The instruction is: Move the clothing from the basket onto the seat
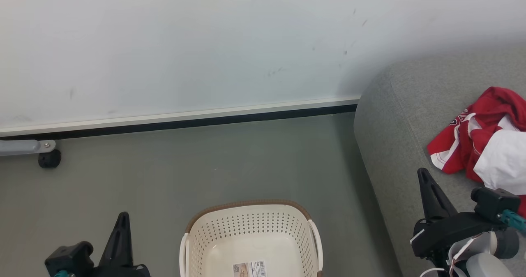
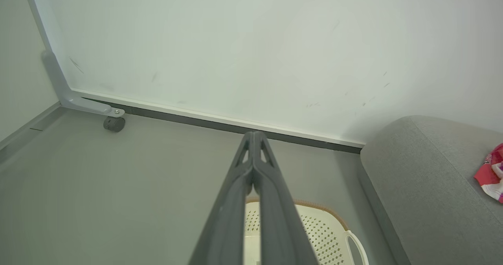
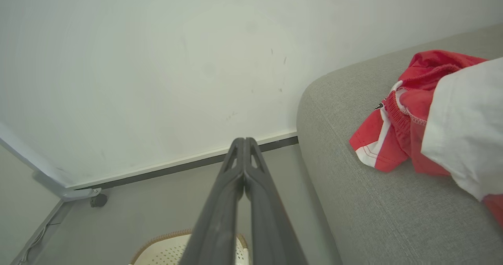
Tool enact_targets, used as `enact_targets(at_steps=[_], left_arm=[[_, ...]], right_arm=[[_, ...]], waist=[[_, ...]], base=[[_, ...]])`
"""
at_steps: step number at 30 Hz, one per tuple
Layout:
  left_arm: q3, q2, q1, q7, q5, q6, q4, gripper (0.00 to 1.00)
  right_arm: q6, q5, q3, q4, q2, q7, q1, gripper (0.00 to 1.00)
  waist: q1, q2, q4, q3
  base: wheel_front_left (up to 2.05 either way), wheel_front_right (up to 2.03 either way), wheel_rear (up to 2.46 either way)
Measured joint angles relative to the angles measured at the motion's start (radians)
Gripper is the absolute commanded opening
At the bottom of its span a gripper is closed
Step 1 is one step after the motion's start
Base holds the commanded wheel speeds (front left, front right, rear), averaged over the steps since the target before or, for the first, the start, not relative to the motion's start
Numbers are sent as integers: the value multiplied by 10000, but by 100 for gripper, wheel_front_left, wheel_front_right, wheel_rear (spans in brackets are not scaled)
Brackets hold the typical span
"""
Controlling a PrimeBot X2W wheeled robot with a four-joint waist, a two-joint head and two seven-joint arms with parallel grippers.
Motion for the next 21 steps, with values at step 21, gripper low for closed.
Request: enact_targets(at_steps=[21], left_arm=[[412,-209,-283,368,-2940,-523,616,0]], right_arm=[[456,2598,-991,274,506,516,151,0]], waist=[[0,0,98,-87]], base=[[0,0,0]])
